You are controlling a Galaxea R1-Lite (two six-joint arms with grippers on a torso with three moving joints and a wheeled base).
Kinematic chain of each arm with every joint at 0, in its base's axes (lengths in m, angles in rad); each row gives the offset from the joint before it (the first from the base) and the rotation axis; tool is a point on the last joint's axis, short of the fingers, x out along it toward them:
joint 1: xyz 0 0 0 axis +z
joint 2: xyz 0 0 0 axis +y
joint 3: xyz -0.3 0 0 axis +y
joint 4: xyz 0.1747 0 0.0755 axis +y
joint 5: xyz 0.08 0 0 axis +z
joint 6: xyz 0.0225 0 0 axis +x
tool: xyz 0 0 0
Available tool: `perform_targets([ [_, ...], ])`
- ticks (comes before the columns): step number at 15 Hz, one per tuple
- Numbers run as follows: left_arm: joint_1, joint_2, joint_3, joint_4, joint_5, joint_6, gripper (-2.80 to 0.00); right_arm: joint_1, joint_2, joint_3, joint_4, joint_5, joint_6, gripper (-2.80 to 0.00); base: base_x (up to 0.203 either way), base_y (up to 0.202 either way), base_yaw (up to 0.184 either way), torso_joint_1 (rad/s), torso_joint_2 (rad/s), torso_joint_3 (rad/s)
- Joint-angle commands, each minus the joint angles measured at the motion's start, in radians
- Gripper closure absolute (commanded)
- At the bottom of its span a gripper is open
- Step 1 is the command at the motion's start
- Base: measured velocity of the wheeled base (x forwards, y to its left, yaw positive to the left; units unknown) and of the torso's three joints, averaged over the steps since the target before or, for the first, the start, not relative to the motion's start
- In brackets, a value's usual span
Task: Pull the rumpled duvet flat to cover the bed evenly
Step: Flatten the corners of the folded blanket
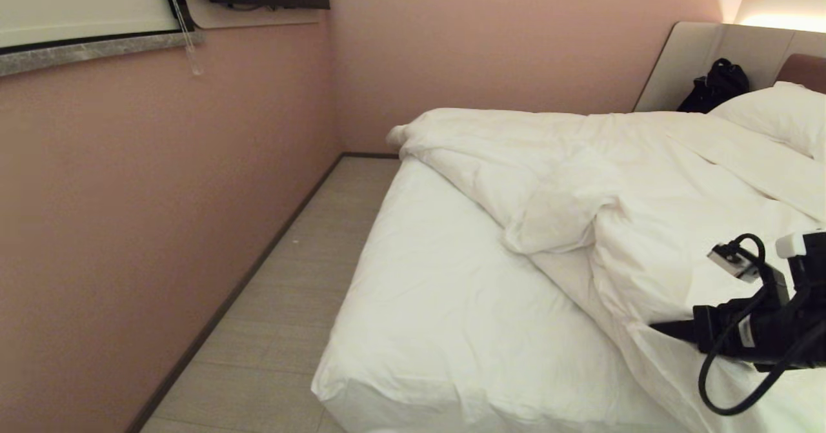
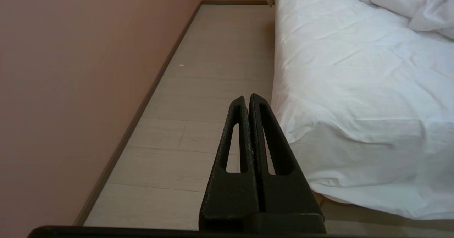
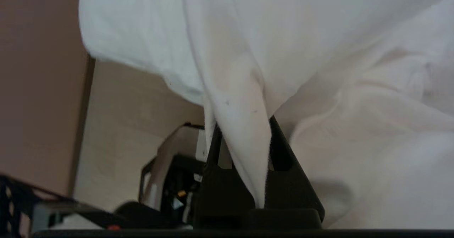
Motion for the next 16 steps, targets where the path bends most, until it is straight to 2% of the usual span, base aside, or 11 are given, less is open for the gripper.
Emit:
perform_targets([
  [1, 0.000, 0.000, 0.000, 0.000, 0.000, 0.000, 0.00, 0.056, -0.012, 0.020, 0.000, 0.004, -0.050, 0.00, 0.000, 0.000, 0.000, 0.000, 0.00, 0.000],
  [4, 0.000, 0.000, 0.000, 0.000, 0.000, 0.000, 0.00, 0.109, 0.025, 0.063, -0.007, -0.008, -0.096, 0.00, 0.000, 0.000, 0.000, 0.000, 0.00, 0.000],
  [7, 0.000, 0.000, 0.000, 0.000, 0.000, 0.000, 0.00, 0.120, 0.033, 0.113, -0.005, -0.003, -0.239, 0.00, 0.000, 0.000, 0.000, 0.000, 0.00, 0.000],
  [8, 0.000, 0.000, -0.001, 0.000, 0.000, 0.000, 0.00, 0.134, 0.031, 0.130, -0.006, -0.002, -0.264, 0.00, 0.000, 0.000, 0.000, 0.000, 0.00, 0.000],
  [10, 0.000, 0.000, -0.001, 0.000, 0.000, 0.000, 0.00, 0.170, 0.035, 0.141, -0.006, -0.004, -0.276, 0.00, 0.000, 0.000, 0.000, 0.000, 0.00, 0.000],
  [13, 0.000, 0.000, 0.000, 0.000, 0.000, 0.000, 0.00, 0.177, 0.042, 0.155, -0.009, -0.012, -0.278, 0.00, 0.000, 0.000, 0.000, 0.000, 0.00, 0.000],
  [14, 0.000, 0.000, 0.000, 0.000, 0.000, 0.000, 0.00, 0.177, 0.042, 0.153, -0.009, -0.024, -0.278, -2.80, 0.000, 0.000, 0.000, 0.000, 0.00, 0.000],
  [16, 0.000, 0.000, 0.000, 0.000, 0.000, 0.000, 0.00, 0.176, 0.043, 0.144, -0.009, -0.040, -0.276, -2.80, 0.000, 0.000, 0.000, 0.000, 0.00, 0.000],
])
